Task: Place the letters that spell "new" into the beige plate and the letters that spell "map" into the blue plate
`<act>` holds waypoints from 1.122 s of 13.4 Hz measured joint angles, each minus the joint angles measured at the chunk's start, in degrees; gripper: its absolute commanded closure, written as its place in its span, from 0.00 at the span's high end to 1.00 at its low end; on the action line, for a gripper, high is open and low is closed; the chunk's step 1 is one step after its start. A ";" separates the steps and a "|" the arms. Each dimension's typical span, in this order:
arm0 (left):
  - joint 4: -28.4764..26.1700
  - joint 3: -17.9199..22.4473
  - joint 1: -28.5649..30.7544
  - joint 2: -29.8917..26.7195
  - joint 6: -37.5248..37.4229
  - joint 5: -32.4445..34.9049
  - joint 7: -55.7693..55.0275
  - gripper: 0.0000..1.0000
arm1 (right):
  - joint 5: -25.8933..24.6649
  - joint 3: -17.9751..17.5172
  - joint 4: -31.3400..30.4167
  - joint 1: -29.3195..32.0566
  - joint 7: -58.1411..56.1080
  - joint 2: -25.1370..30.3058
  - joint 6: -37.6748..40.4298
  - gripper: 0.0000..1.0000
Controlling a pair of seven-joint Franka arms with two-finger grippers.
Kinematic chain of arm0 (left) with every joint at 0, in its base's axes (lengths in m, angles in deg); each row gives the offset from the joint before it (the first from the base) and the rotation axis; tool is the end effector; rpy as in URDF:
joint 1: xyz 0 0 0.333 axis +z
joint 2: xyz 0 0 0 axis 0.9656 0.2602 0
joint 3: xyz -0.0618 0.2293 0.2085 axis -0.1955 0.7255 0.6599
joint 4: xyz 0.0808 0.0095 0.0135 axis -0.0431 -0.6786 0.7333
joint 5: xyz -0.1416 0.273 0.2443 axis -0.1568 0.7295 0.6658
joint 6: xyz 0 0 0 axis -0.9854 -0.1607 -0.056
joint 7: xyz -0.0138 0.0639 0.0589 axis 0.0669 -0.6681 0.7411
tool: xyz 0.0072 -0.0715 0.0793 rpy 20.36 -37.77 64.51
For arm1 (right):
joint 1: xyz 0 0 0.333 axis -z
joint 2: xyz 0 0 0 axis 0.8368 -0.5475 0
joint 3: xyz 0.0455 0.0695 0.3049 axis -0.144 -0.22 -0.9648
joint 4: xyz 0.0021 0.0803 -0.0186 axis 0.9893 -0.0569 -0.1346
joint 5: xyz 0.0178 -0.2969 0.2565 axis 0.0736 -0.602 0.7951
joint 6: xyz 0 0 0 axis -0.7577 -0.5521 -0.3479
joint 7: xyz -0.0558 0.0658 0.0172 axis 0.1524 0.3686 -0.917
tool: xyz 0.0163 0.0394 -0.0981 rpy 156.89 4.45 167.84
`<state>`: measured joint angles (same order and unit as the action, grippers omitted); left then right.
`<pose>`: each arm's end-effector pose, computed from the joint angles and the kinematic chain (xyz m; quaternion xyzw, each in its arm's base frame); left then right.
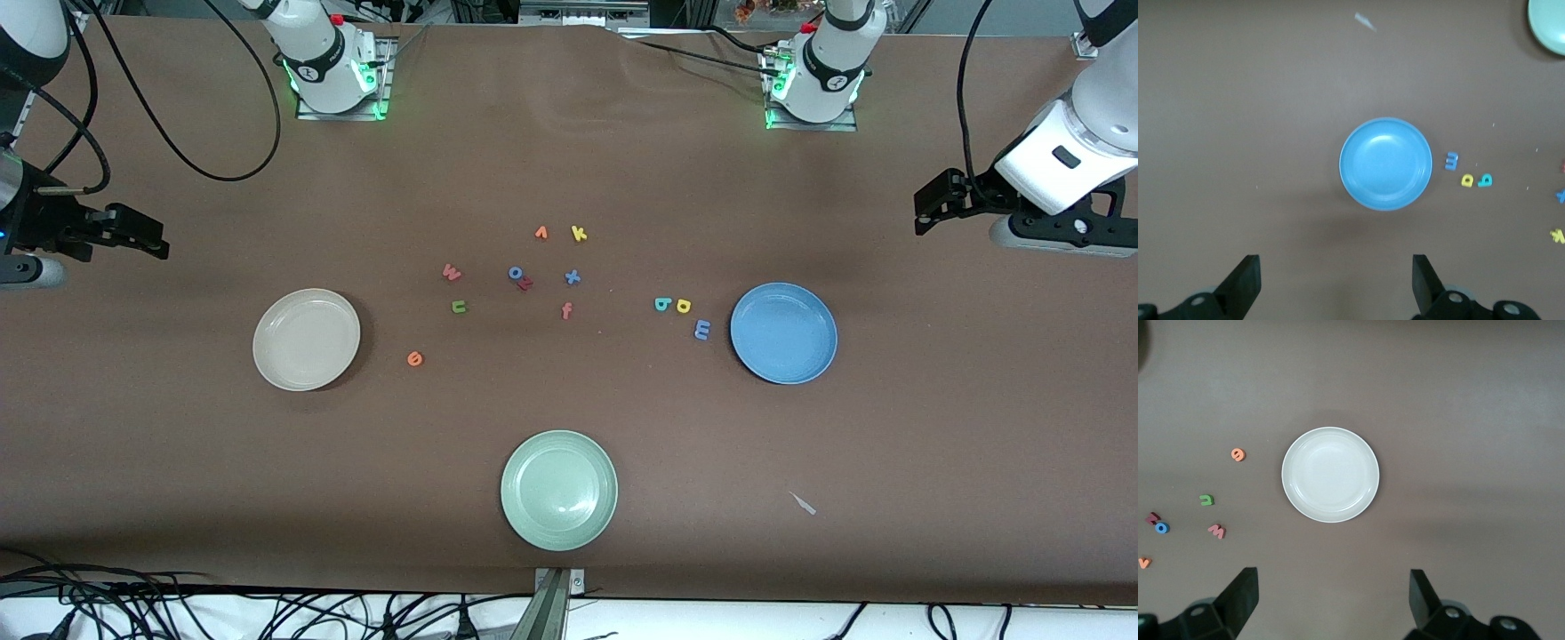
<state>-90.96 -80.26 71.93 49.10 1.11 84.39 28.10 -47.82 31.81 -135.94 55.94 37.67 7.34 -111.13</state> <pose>0.5530 -0.0552 0.5955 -0.9987 0.0438 0.0236 0.0076 0.5964 -0.0008 0.5788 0.9994 0.0235 -0.0252 0.0005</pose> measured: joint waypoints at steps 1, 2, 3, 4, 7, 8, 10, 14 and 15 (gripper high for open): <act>0.00 0.07 0.02 0.00 -0.69 0.00 0.00 1.00 | 0.00 0.00 0.00 0.00 -0.02 0.00 0.00 1.00; 0.01 0.20 0.03 0.00 -1.19 0.00 0.00 1.00 | 0.00 -0.01 0.00 0.00 -0.02 0.00 0.02 1.00; 0.01 0.32 0.03 0.00 -1.27 0.00 0.00 1.00 | 0.00 -0.01 0.00 0.00 -0.02 0.00 0.03 1.00; 0.01 0.41 0.04 0.00 -1.30 0.00 0.00 1.00 | 0.00 -0.01 0.00 0.00 -0.02 0.00 0.03 1.00; 0.01 0.48 0.20 0.01 -1.65 0.00 0.00 1.00 | 0.00 -0.02 0.00 0.00 -0.03 0.00 0.03 1.00; 0.01 0.49 0.40 0.02 -1.84 0.00 0.00 1.00 | 0.00 -0.02 0.00 -0.01 -0.03 0.00 0.03 1.00; 0.02 0.49 0.73 0.03 -1.85 0.00 0.00 1.00 | 0.00 -0.02 0.00 -0.01 -0.03 0.00 0.03 1.00; 0.02 0.51 1.38 0.18 -1.85 0.01 0.06 1.00 | 0.00 -0.02 0.00 -0.01 -0.03 0.00 0.04 1.00; 0.02 0.51 1.40 0.18 -1.84 0.01 0.06 1.00 | 0.00 -0.02 0.00 -0.01 -0.03 0.00 0.04 1.00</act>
<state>-90.94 -79.75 73.32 49.28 -0.74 84.39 28.16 -47.82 31.79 -135.94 55.93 37.65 7.34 -111.09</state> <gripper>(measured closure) 0.000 0.000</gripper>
